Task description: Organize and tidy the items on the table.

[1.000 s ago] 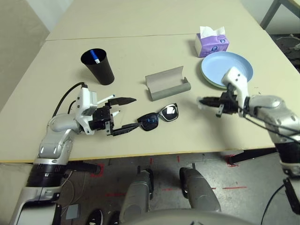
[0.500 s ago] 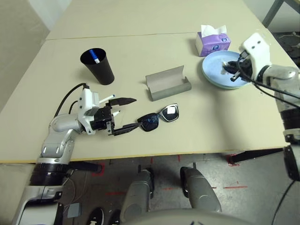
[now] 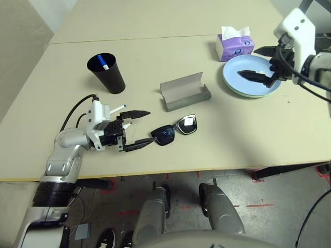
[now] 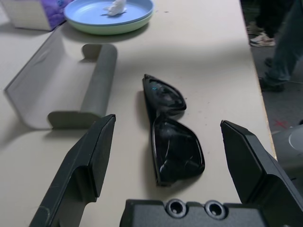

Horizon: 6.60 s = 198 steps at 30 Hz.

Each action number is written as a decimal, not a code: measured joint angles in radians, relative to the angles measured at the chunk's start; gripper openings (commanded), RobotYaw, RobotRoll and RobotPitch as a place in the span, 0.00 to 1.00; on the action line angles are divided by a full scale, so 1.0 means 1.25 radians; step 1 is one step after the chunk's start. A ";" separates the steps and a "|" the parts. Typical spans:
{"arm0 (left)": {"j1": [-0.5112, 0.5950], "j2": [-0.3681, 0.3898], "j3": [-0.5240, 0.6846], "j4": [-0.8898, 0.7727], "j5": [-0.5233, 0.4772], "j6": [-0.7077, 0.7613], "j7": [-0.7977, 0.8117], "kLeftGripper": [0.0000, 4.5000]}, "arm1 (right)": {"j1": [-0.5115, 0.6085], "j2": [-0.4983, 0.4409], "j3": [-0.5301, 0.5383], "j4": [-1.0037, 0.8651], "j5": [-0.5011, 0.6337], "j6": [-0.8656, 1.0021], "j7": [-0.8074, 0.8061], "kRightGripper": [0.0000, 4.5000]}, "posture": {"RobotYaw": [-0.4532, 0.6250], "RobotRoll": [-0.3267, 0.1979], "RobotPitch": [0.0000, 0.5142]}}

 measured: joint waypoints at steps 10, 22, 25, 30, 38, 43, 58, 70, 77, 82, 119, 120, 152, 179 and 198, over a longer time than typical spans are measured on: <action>0.079 0.056 0.036 -0.027 -0.013 0.009 -0.022 1.00 | -0.093 0.199 0.245 -0.105 -0.043 0.002 -0.002 1.00 | 0.18 0.62 0.42; 0.197 0.092 0.137 -0.103 -0.037 0.029 0.024 1.00 | -0.054 0.328 0.401 0.074 -0.212 -0.270 -0.037 1.00 | 0.25 0.62 0.43; 0.201 0.092 0.141 -0.112 -0.038 0.032 0.033 1.00 | -0.045 0.354 0.410 0.150 -0.249 -0.343 -0.045 1.00 | 0.25 0.62 0.43; 0.205 0.091 0.141 -0.125 -0.038 0.036 0.047 1.00 | -0.018 0.391 0.423 0.255 -0.309 -0.446 -0.054 1.00 | 0.25 0.62 0.43; 0.207 0.087 0.138 -0.136 -0.038 0.043 0.051 1.00 | -0.040 0.405 0.413 0.327 -0.355 -0.527 -0.042 1.00 | 0.24 0.62 0.43; 0.201 0.081 0.133 -0.136 -0.038 0.045 0.051 1.00 | -0.050 0.409 0.407 0.336 -0.378 -0.531 -0.018 1.00 | 0.24 0.62 0.43; 0.197 0.079 0.117 -0.136 -0.037 0.046 0.053 1.00 | -0.049 0.410 0.387 0.319 -0.388 -0.482 0.044 0.61 | 0.23 0.62 0.44; 0.195 0.070 0.107 -0.136 -0.038 0.058 0.057 1.00 | -0.047 0.408 0.373 0.286 -0.389 -0.454 0.065 0.05 | 0.22 0.62 0.44; 0.192 0.058 0.106 -0.135 -0.039 0.059 0.068 1.00 | -0.061 0.402 0.367 0.291 -0.394 -0.464 0.079 0.05 | 0.22 0.62 0.42; 0.183 0.050 0.114 -0.114 -0.035 0.069 0.111 1.00 | -0.152 0.393 0.311 0.317 -0.394 -0.495 0.072 0.05 | 0.22 0.62 0.42; 0.204 -0.013 0.080 -0.143 -0.010 0.135 0.233 1.00 | -0.346 0.465 0.235 1.018 -0.518 -0.859 -0.131 0.05 | 0.23 0.62 0.45; 0.199 -0.013 0.080 -0.138 -0.009 0.133 0.231 1.00 | -0.346 0.465 0.231 1.012 -0.514 -0.853 -0.119 0.05 | 0.23 0.62 0.45; 0.092 -0.031 0.078 -0.011 0.039 0.084 0.273 1.00 | -0.199 0.354 -0.075 0.539 -0.177 -0.442 0.117 1.00 | 0.21 0.62 0.45; -0.196 -0.063 0.027 0.242 0.165 0.109 0.419 1.00 | 0.539 0.223 -0.358 0.269 0.191 -0.716 0.259 1.00 | 0.14 0.62 0.41; -0.270 -0.121 0.022 0.305 0.191 0.105 0.479 0.01 | 0.533 0.222 -0.324 0.271 0.215 -0.743 0.256 1.00 | 0.10 0.62 0.41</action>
